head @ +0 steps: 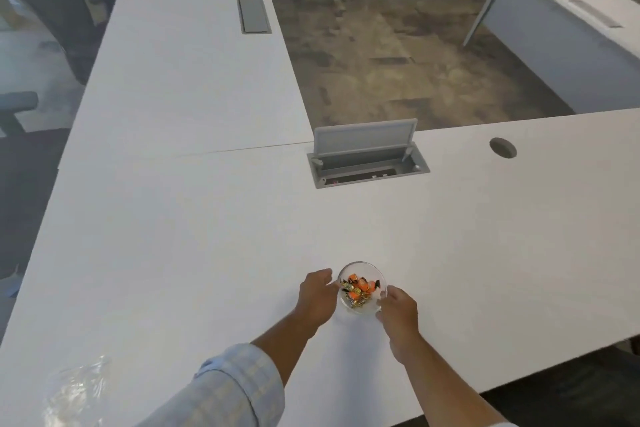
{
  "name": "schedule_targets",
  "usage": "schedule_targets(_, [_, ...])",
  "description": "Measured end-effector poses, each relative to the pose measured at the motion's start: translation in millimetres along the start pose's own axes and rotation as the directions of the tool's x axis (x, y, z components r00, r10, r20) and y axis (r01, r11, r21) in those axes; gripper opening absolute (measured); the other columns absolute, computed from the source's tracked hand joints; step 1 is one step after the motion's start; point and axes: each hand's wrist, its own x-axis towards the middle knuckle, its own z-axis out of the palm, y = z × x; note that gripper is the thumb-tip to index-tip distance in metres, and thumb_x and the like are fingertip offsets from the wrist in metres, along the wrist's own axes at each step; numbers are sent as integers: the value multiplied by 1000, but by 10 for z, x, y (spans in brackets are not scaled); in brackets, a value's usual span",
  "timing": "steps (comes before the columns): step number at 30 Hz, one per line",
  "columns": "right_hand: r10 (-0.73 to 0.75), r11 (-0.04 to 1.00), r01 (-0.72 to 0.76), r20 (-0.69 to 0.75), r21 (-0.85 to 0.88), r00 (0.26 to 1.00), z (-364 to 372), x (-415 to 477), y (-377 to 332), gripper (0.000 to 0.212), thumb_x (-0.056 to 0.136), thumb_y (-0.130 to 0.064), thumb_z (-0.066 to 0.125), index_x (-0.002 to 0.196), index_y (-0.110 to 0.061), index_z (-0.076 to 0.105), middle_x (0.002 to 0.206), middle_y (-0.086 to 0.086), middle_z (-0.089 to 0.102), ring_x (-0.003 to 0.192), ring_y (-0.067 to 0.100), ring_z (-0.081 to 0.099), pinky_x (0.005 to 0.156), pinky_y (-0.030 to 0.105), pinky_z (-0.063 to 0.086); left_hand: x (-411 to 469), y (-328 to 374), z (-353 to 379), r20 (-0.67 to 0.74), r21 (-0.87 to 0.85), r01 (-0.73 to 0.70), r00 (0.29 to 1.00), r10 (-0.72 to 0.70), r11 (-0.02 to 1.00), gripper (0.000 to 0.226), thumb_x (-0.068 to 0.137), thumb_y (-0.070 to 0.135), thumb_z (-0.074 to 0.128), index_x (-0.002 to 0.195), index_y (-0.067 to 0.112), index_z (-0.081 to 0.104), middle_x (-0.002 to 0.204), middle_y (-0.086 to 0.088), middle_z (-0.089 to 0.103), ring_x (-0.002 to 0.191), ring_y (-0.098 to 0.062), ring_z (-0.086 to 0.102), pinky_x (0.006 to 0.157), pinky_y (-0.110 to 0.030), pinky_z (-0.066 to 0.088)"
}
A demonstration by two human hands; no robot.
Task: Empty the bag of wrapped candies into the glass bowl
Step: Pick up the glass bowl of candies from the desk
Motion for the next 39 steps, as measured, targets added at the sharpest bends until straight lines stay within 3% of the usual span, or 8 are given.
schedule_targets(2, [1,998,-3,36,55,999,-16,-37,-32,14,84,1,52,89,6,64,83,9,57,83,24,49,97,67,54,41,-25,81,21,-6,65,998,-65,998,36,100,5,52,68,18,41,74,5,44,68,-16,34,58,-30,28])
schedule_targets(4, [3,996,-9,60,92,998,-31,-55,-41,18,89,-1,55,98,5,70,88,16,63,86,24,54,108,65,46,48,-53,149,63,-38,81,995,-79,996,27,98,5,50,83,13,70,87,0,71,74,-17,51,61,-27,40])
schedule_targets(8, [-20,993,10,76,120,997,4,-135,-91,25,94,-4,56,88,-12,79,113,29,70,90,25,61,107,62,50,-10,-38,150,65,-93,94,994,-88,991,40,93,4,46,105,16,83,110,-11,84,82,-19,63,61,-25,49])
schedule_targets(19, [-65,997,51,247,64,967,883,-487,-334,30,91,1,51,90,-13,78,115,32,68,91,28,61,89,47,56,-129,-235,-807,-92,-130,62,993,-74,990,33,92,5,54,101,16,84,101,-4,84,88,-17,69,71,-26,57])
schedule_targets(23, [-44,999,37,332,28,942,1426,-699,-454,35,92,6,46,97,-10,76,105,21,72,92,28,60,107,59,53,-135,-383,-1355,-147,-194,64,985,-94,979,36,88,-6,55,84,21,79,77,5,70,75,-13,60,56,-18,49])
schedule_targets(29, [-45,994,80,410,-68,911,2169,-971,-609,36,95,4,43,107,-10,74,118,23,70,107,32,65,104,54,56,-25,-754,-2105,-211,-306,106,962,-175,946,33,90,4,58,95,22,85,100,-12,83,94,-30,72,72,-40,65])
schedule_targets(35, [-12,987,84,465,-135,885,2647,-1187,-667,36,93,5,42,104,-12,71,121,20,71,95,26,60,108,56,53,7,-985,-2546,-223,-390,120,950,-221,913,41,93,2,53,93,24,88,110,-20,84,90,-24,67,77,-39,55])
schedule_targets(39, [11,986,66,465,-150,885,2821,-1271,-705,36,94,4,44,97,-21,68,122,16,71,113,34,66,109,54,53,13,-1036,-2695,-205,-424,110,955,-214,899,40,92,3,55,92,24,89,113,-23,82,90,-24,65,83,-40,52])
